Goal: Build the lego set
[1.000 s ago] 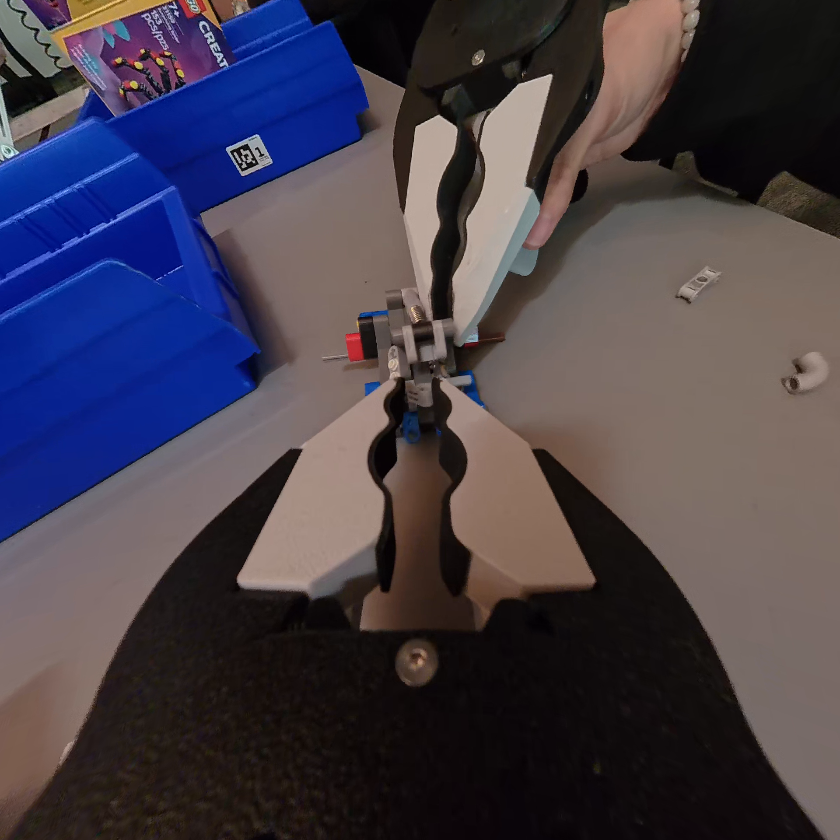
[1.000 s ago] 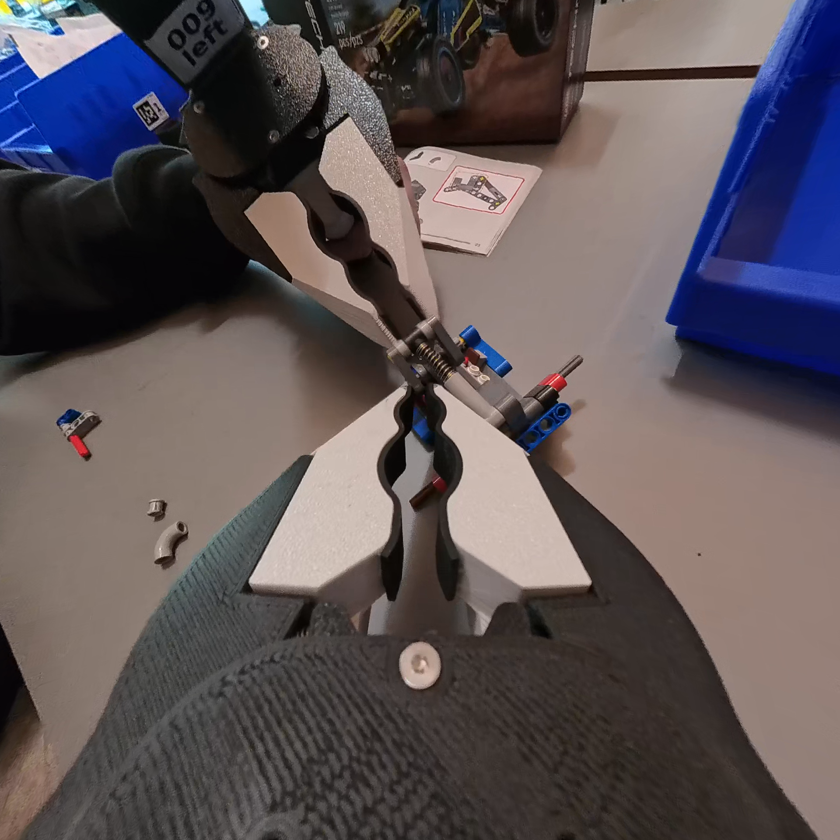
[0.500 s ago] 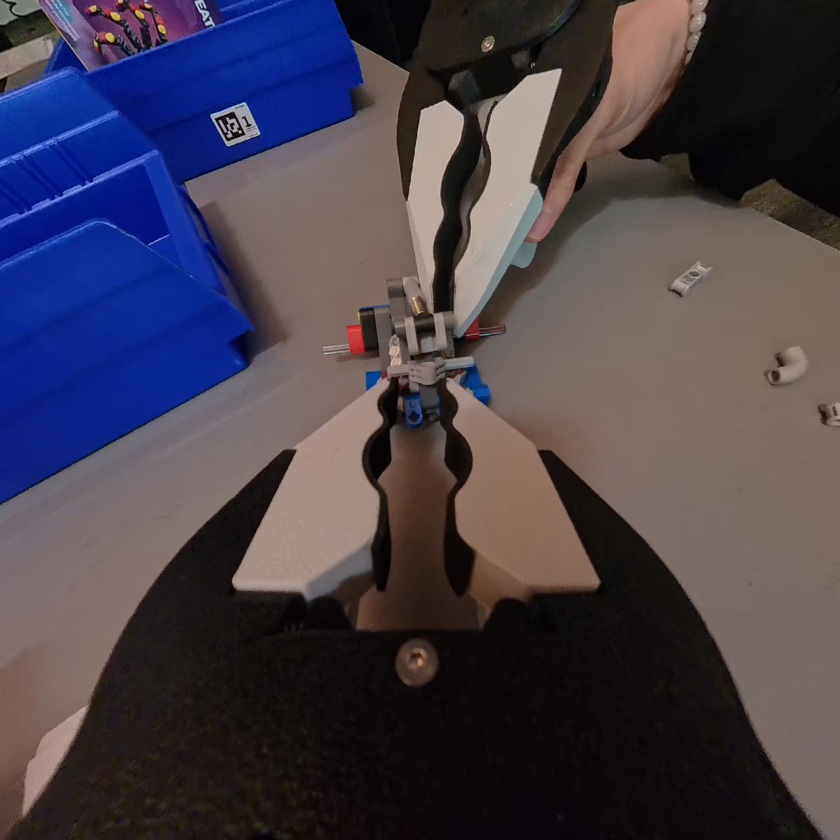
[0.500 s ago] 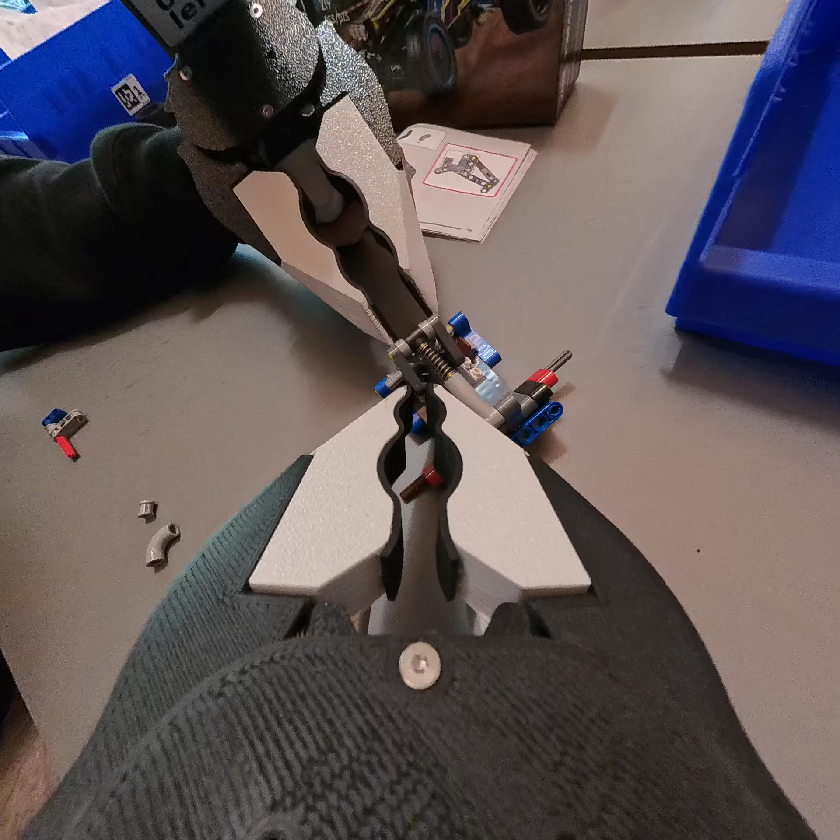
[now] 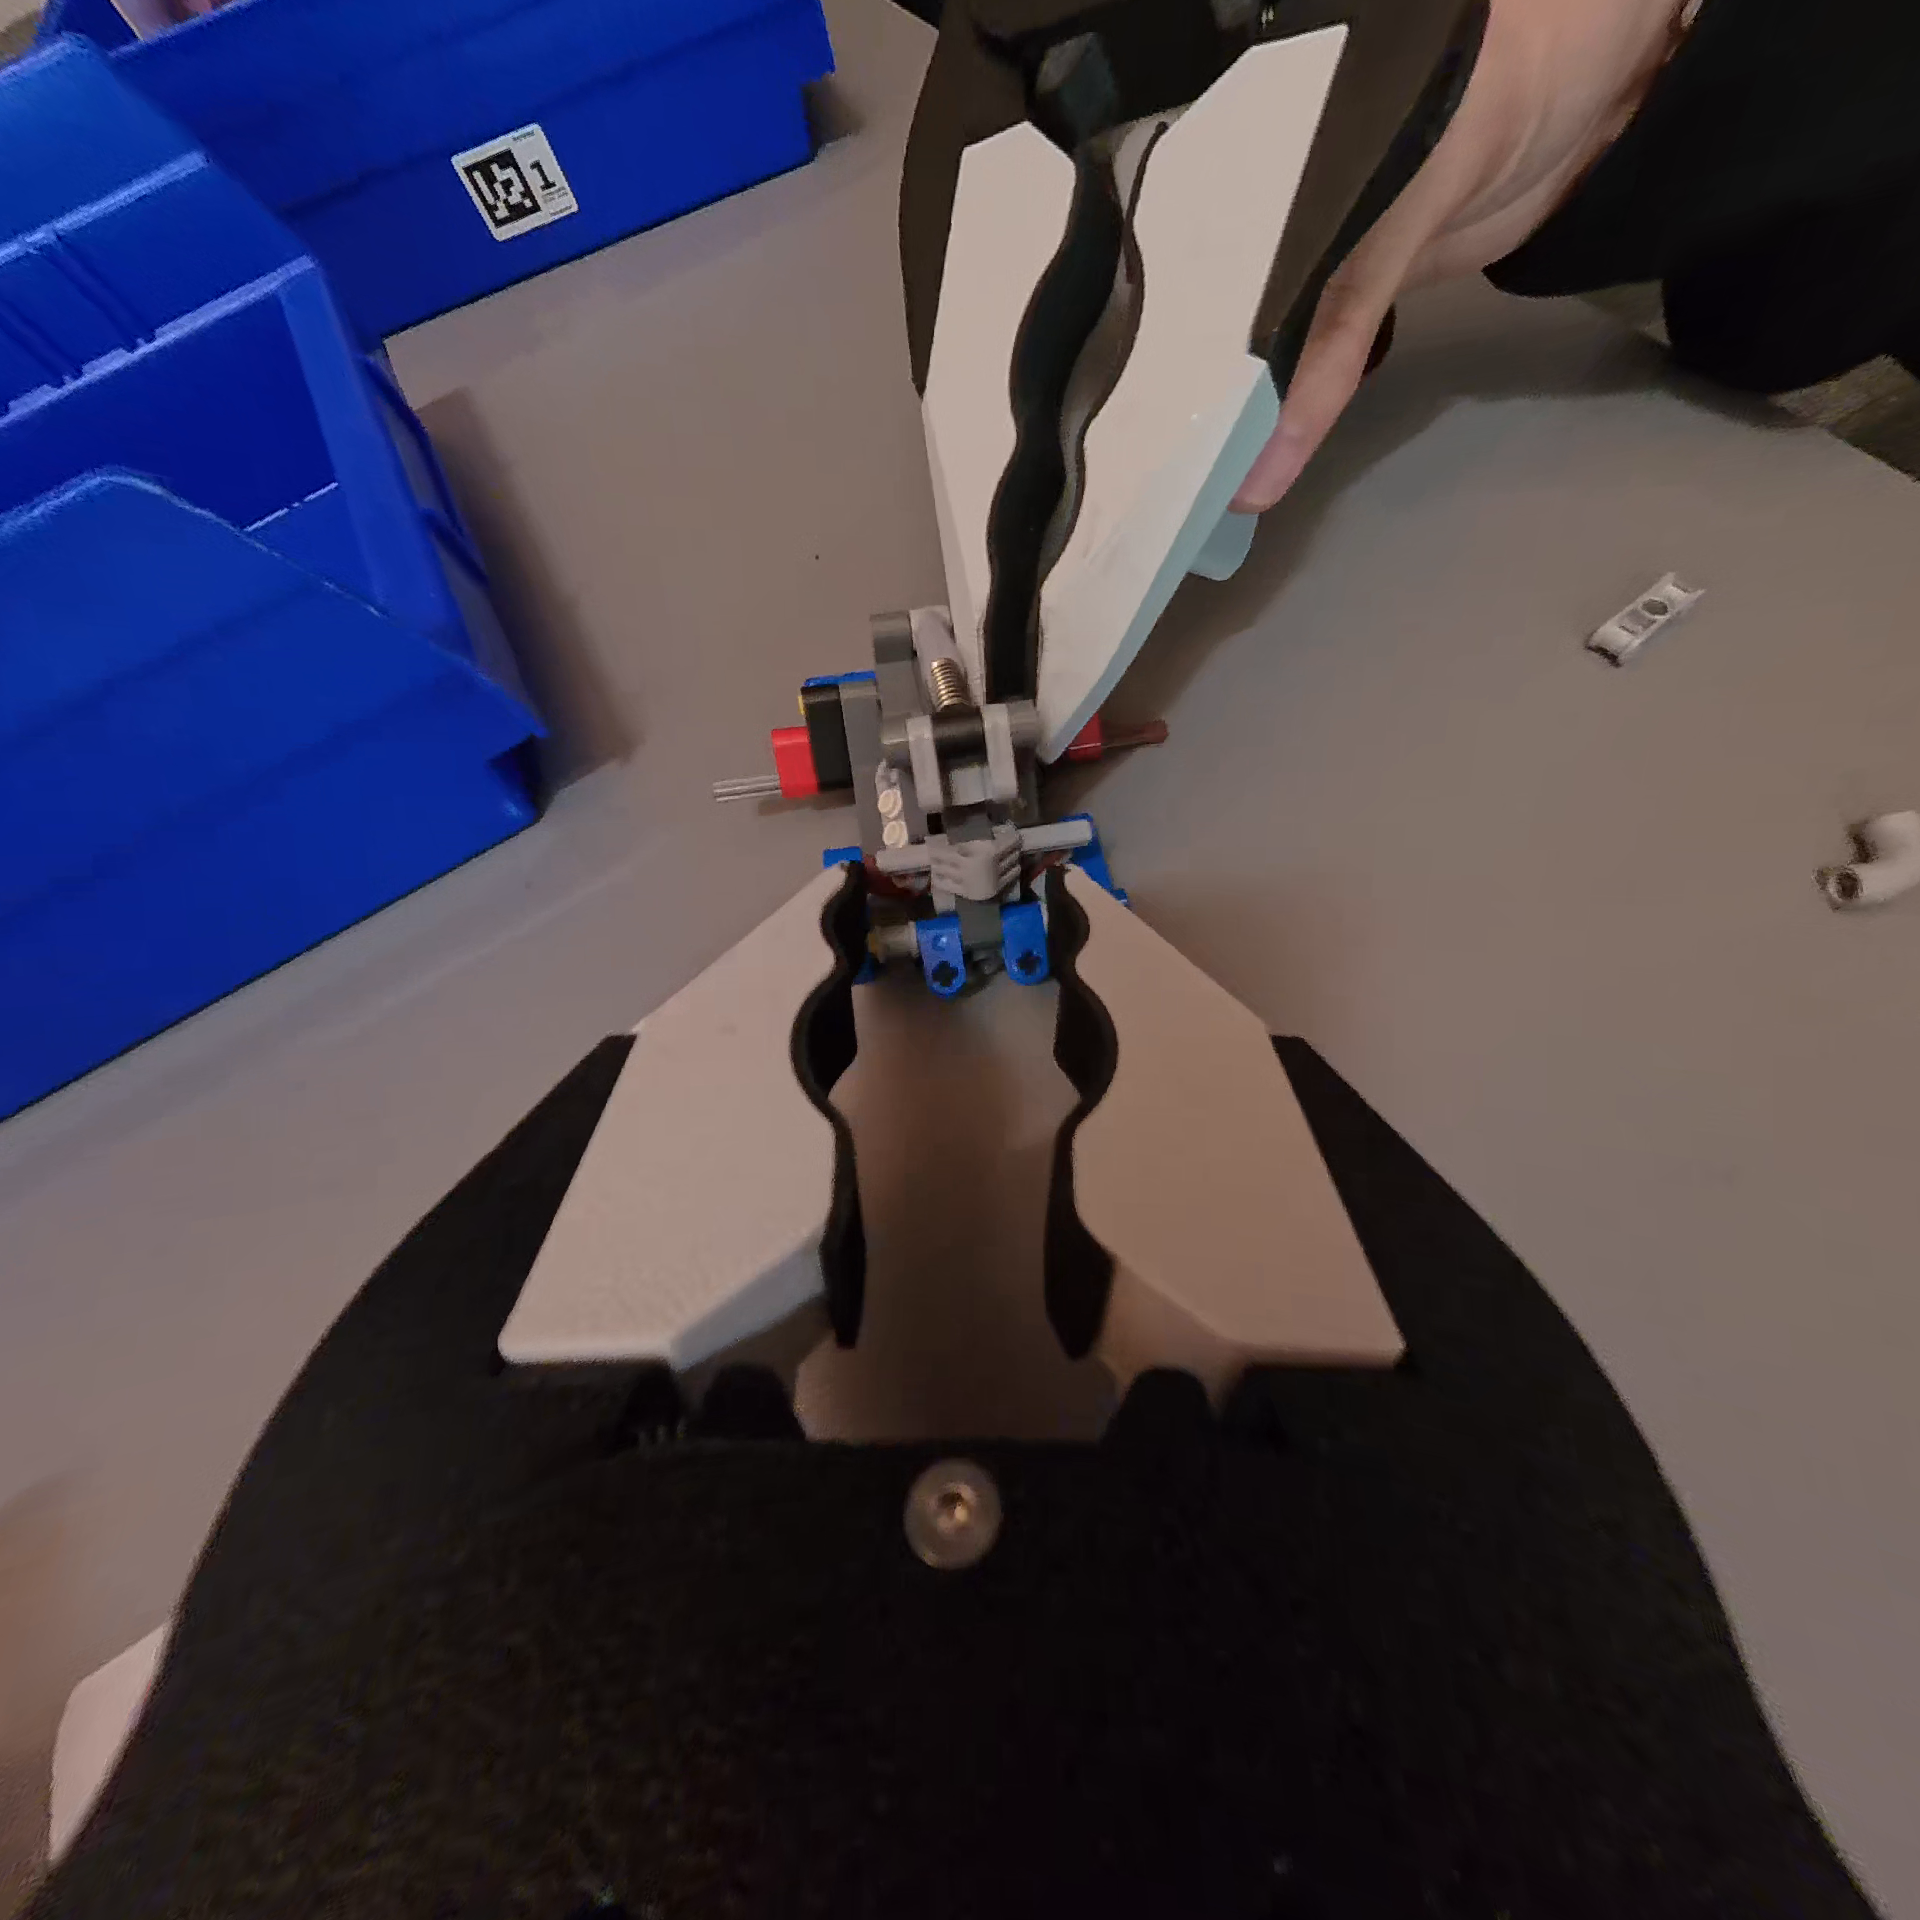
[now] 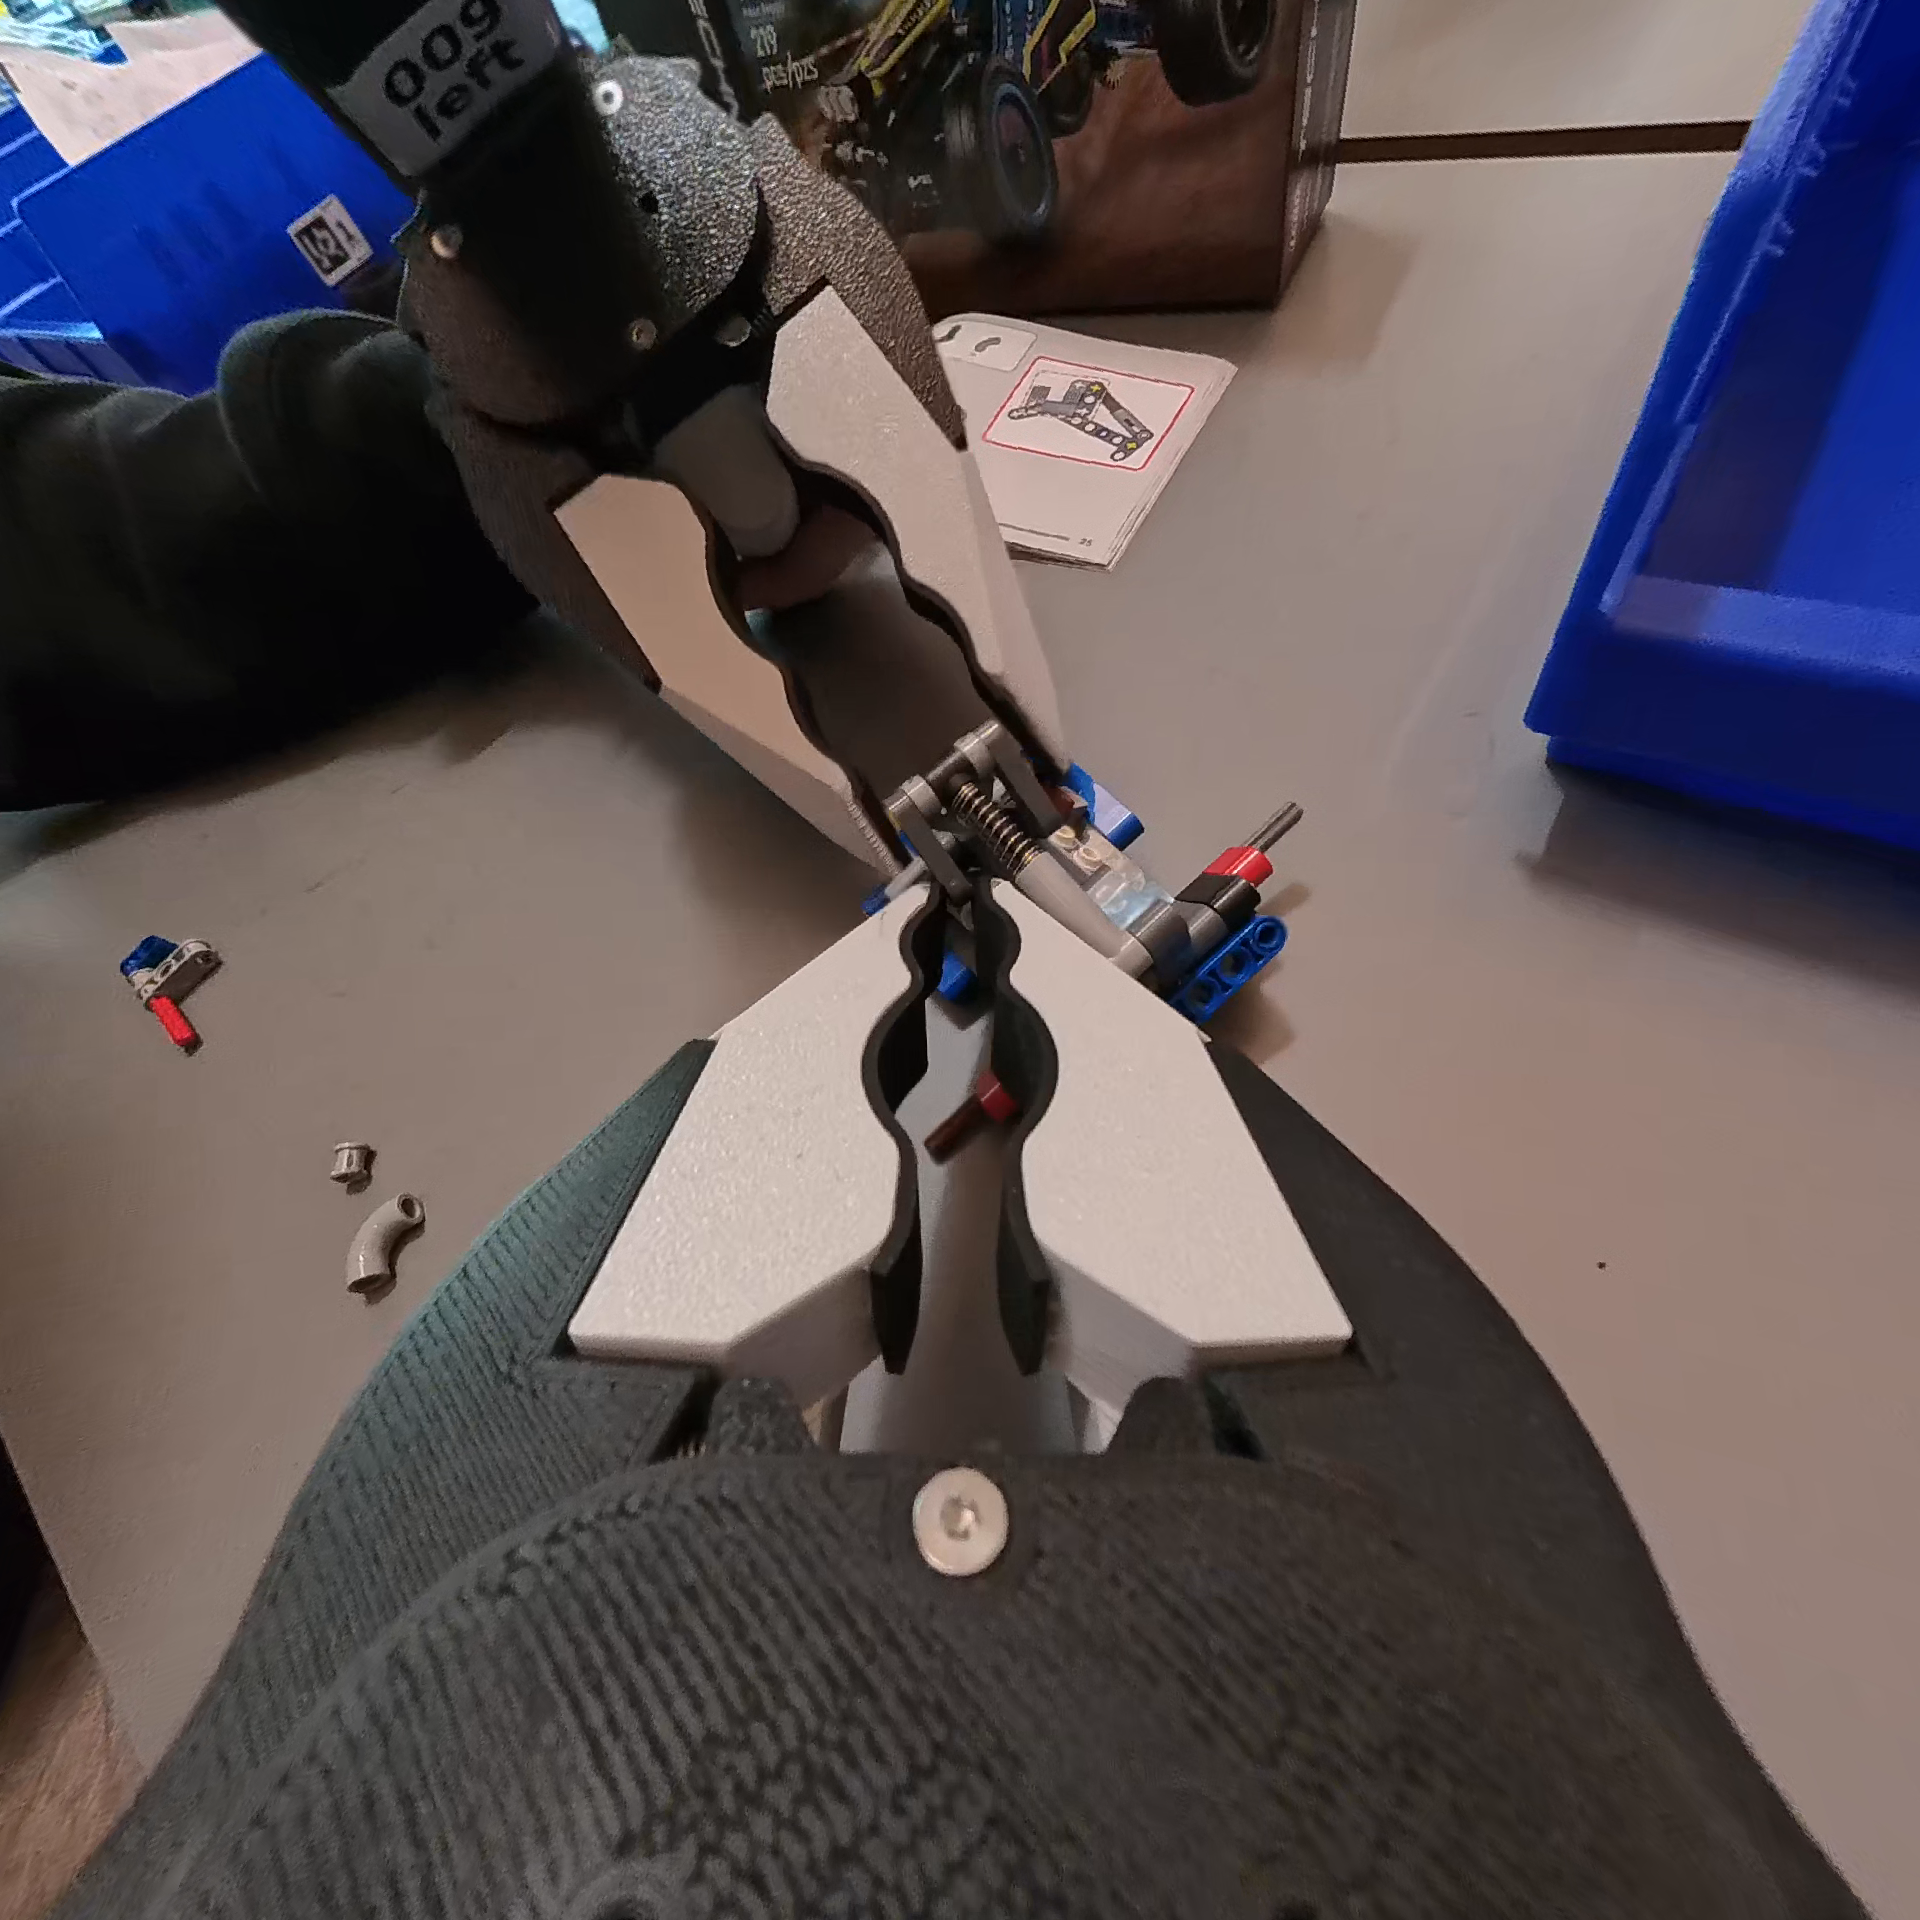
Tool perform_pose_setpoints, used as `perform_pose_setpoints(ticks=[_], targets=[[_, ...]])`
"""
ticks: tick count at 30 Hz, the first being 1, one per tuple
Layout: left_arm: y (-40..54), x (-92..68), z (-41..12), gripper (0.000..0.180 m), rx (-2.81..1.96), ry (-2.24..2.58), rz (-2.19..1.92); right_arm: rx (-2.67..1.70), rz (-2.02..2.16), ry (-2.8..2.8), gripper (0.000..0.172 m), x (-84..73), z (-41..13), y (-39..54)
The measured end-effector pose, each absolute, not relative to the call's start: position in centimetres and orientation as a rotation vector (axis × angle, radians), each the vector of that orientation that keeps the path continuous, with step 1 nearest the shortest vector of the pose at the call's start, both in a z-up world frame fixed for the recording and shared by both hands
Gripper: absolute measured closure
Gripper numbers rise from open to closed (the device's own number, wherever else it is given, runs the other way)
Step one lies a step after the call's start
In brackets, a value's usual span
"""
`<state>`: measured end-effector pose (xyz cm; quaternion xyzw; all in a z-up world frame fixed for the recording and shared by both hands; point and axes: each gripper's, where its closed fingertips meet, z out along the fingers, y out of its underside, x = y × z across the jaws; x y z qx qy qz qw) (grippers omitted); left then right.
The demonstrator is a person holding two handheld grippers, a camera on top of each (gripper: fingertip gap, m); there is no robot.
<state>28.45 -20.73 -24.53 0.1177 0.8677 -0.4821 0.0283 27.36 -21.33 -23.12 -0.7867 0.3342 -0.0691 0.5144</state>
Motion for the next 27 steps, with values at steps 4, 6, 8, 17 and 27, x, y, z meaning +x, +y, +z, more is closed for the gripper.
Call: perform_pose_setpoints(ticks=[4, 6, 8, 17, 27], targets=[[-20.92, 28.61, -24.63, 0.154, 0.367, 2.65, -1.465, -1.864, -0.166, 0.817, 0.17, 27.58, -22.86, -21.54], [-21.0, 28.92, -24.54, 0.157, 0.342, 2.635, -1.464, -1.861, -0.162, 0.822, 0.17, 27.63, -22.87, -21.56], [-21.01, 28.94, -24.55, 0.158, 0.343, 2.631, -1.462, -1.864, -0.165, 0.823, 0.17, 27.65, -22.92, -21.56], [-21.1, 29.0, -24.6, 0.158, 0.352, 2.605, -1.446, -1.874, -0.191, 0.819, 0.17, 27.67, -22.95, -21.57], [-21.16, 29.15, -24.63, 0.159, 0.345, 2.588, -1.433, -1.888, -0.216, 0.823, 0.17, 27.74, -23.1, -21.6]])
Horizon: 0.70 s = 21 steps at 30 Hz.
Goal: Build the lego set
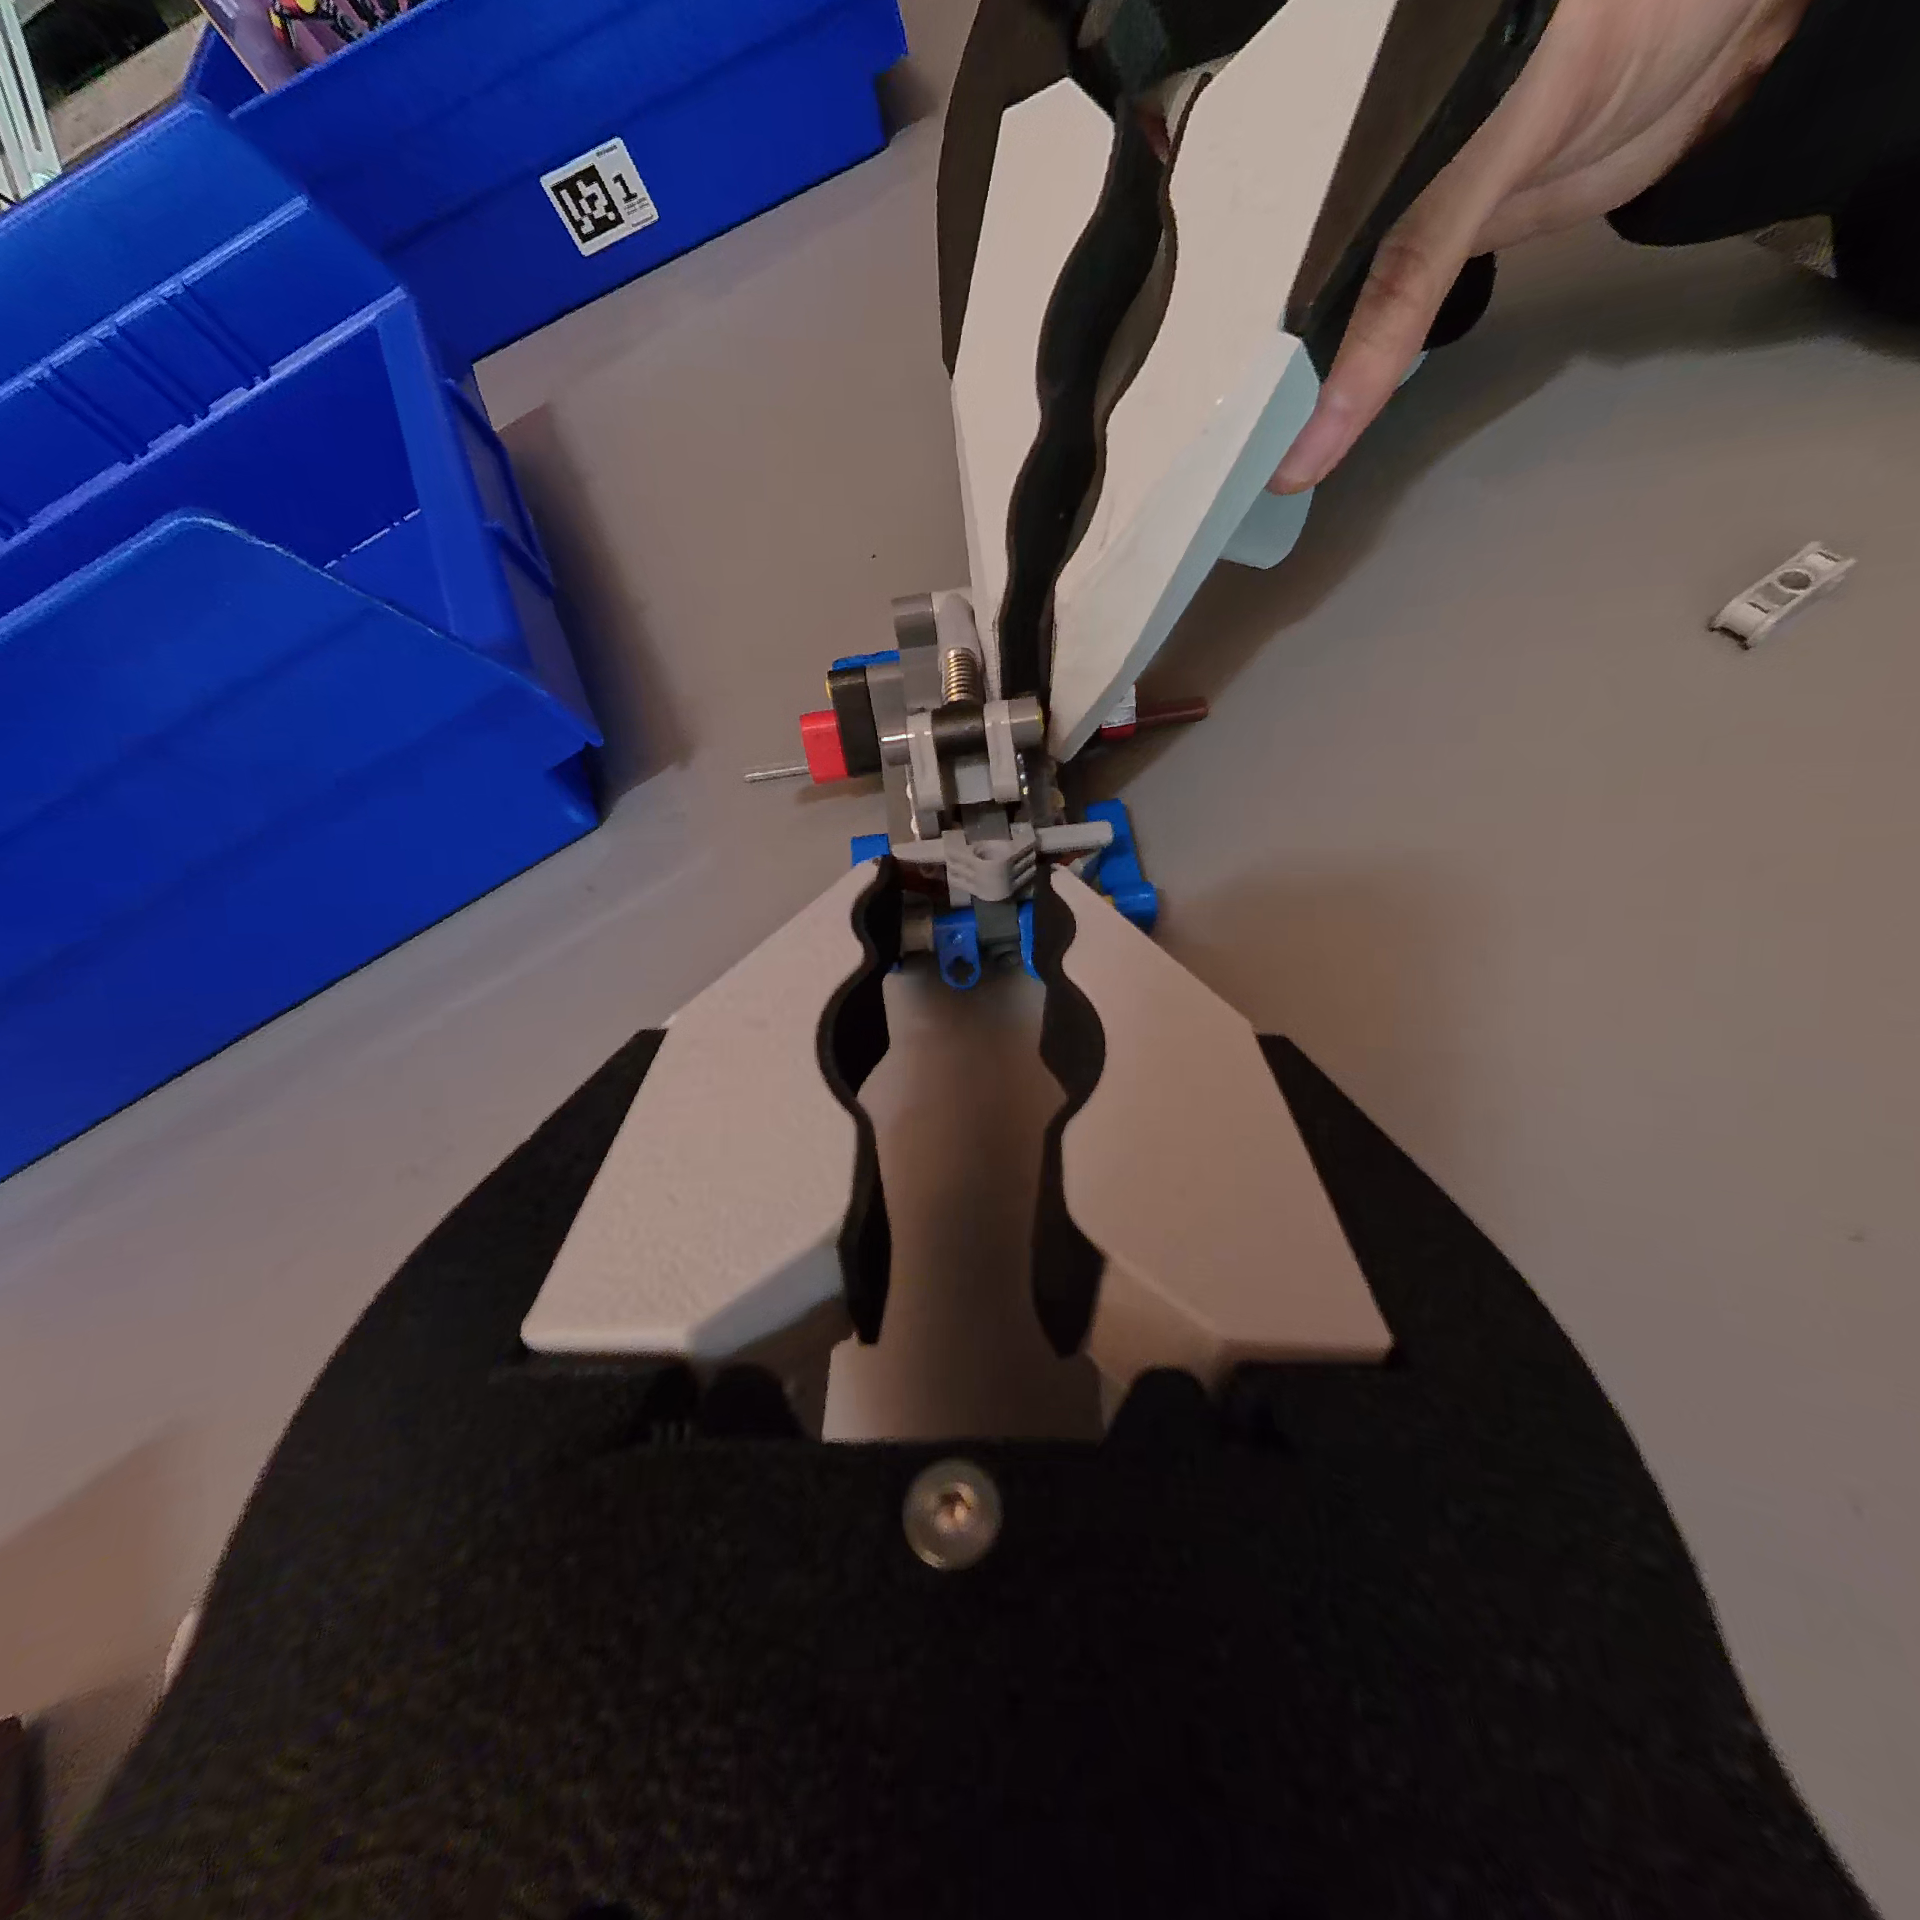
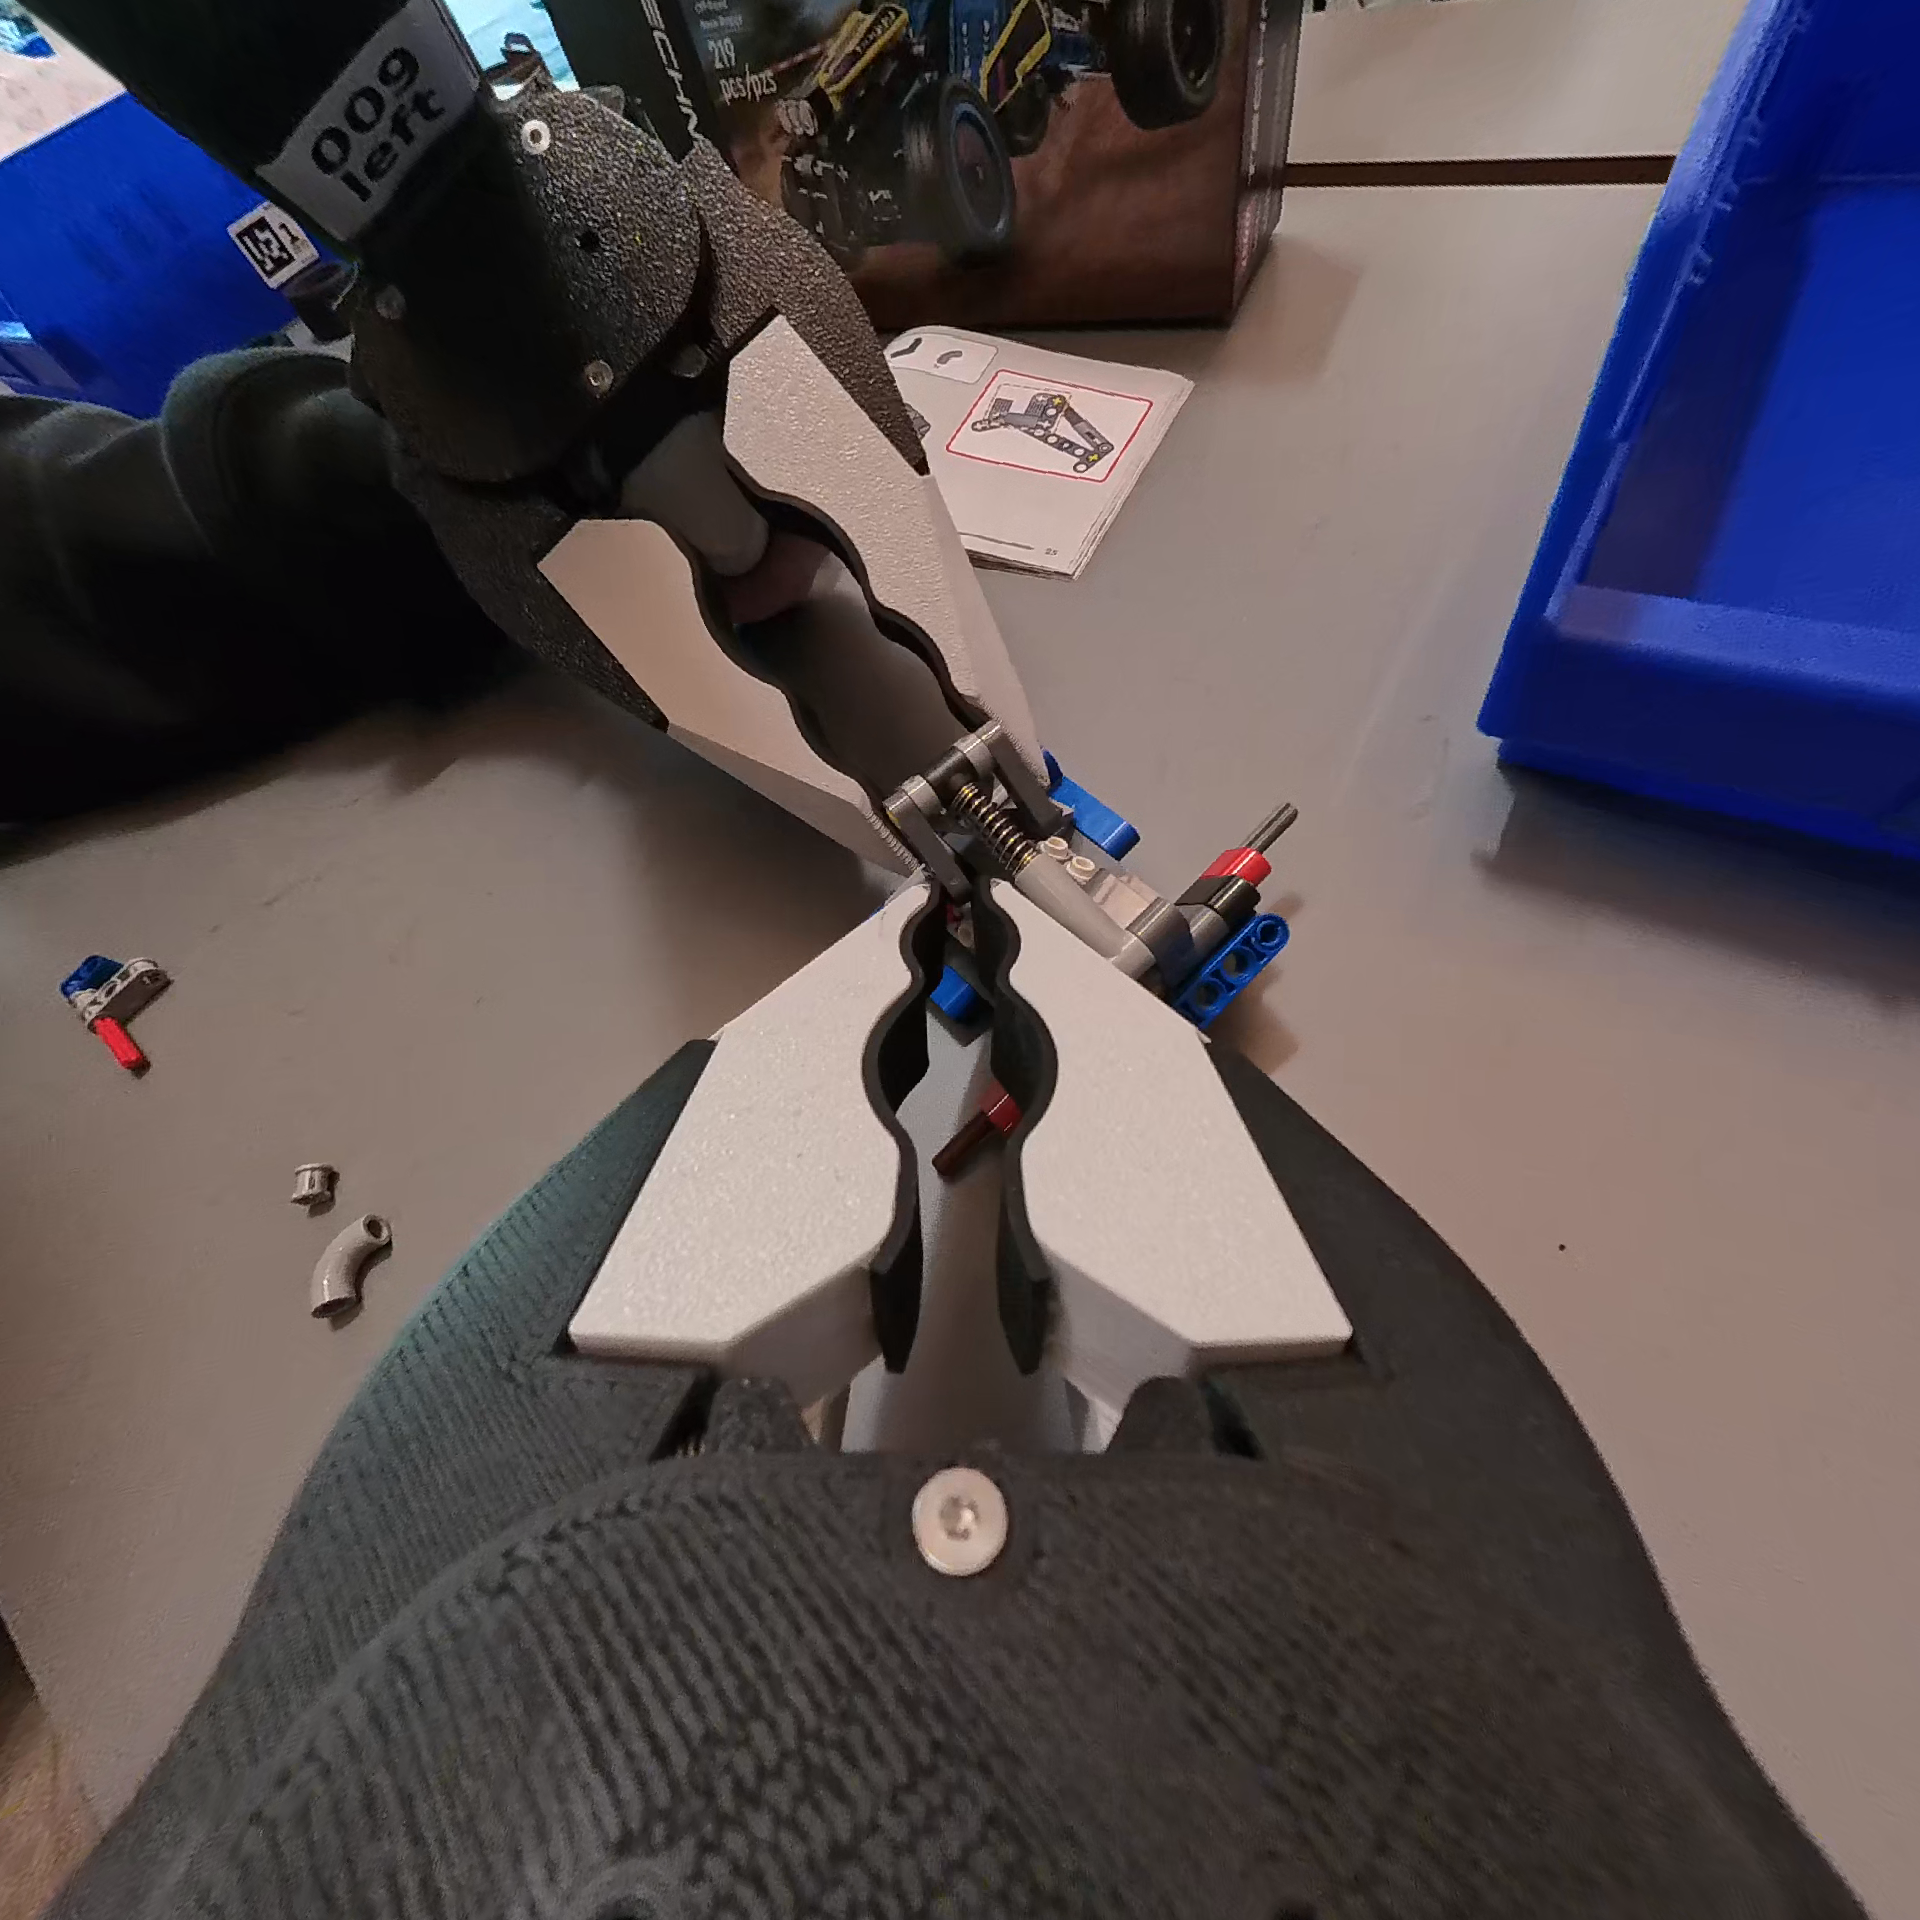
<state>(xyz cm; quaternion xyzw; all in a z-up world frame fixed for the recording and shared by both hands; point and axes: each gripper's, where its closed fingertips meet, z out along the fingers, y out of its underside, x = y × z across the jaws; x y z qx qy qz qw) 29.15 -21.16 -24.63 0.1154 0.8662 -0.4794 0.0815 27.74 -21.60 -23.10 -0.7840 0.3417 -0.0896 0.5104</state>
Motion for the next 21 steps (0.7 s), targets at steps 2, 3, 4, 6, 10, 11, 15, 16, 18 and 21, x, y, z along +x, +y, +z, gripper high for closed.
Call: perform_pose_setpoints(ticks=[2, 3, 4, 6, 10, 11, 15, 16, 18, 21], targets=[[-21.15, 29.15, -24.63, 0.159, 0.342, 2.593, -1.435, -1.888, -0.217, 0.823, 0.17, 27.75, -23.1, -21.59], [-21.15, 29.14, -24.63, 0.159, 0.342, 2.595, -1.436, -1.889, -0.219, 0.822, 0.17, 27.74, -23.1, -21.59], [-21.15, 29.14, -24.64, 0.159, 0.341, 2.596, -1.436, -1.89, -0.221, 0.821, 0.17, 27.74, -23.11, -21.59], [-21.14, 29.14, -24.63, 0.159, 0.341, 2.597, -1.436, -1.891, -0.224, 0.819, 0.17, 27.73, -23.11, -21.57], [-21.17, 29.09, -24.63, 0.159, 0.344, 2.597, -1.439, -1.886, -0.214, 0.818, 0.17, 27.7, -23.06, -21.55], [-21.19, 29.1, -24.61, 0.158, 0.344, 2.597, -1.441, -1.882, -0.208, 0.821, 0.17, 27.72, -23.04, -21.56], [-21.25, 29.22, -24.61, 0.155, 0.347, 2.571, -1.428, -1.878, -0.198, 0.822, 0.17, 27.71, -23.03, -21.53], [-21.27, 29.24, -24.61, 0.153, 0.347, 2.566, -1.425, -1.88, -0.197, 0.82, 0.17, 27.69, -23.05, -21.5], [-21.27, 29.17, -24.64, 0.157, 0.353, 2.57, -1.423, -1.876, -0.193, 0.819, 0.17, 27.68, -23.0, -21.5], [-21.28, 29.12, -24.69, 0.157, 0.356, 2.573, -1.422, -1.874, -0.191, 0.817, 0.17, 27.67, -22.98, -21.48]])
